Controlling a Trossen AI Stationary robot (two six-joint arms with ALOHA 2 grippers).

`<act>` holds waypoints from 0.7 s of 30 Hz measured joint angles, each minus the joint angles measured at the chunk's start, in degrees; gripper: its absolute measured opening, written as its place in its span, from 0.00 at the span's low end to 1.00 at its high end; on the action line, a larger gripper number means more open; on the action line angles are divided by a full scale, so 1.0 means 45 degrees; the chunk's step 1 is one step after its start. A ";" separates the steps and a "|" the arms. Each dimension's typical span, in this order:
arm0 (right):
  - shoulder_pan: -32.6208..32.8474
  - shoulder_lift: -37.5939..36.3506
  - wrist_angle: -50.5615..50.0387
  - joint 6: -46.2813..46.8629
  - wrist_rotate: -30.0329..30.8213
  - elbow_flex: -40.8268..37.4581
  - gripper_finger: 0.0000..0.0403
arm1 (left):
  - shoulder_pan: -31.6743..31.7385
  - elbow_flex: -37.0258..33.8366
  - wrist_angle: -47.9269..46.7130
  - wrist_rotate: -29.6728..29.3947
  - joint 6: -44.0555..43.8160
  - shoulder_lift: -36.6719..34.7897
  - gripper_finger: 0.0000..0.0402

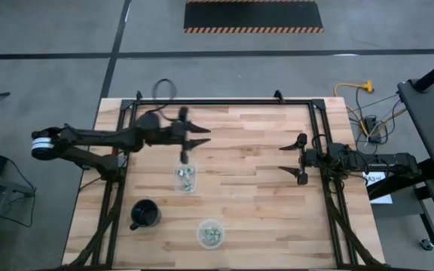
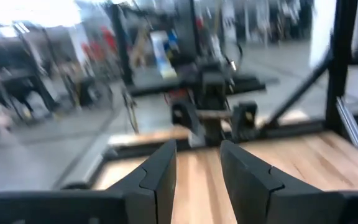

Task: Pick and place Stevia / Truvia into bins
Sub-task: Return to Home Position

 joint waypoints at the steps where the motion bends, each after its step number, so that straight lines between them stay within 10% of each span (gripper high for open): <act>1: 0.0000 0.0000 -0.0004 0.0000 -0.0005 0.0000 0.81 | 0.0104 -0.0616 0.0829 -0.0004 -0.0131 -0.0374 0.27; 11: 0.0000 -0.0005 -0.0005 0.0000 0.0001 0.0000 0.81 | 0.0436 -0.6383 0.7541 -0.0682 0.0359 -0.3350 0.27; 21: 0.0000 0.0000 -0.0005 0.0000 -0.0005 0.0000 0.81 | 0.0519 -0.8466 0.8647 -0.3458 0.0352 -0.5820 0.27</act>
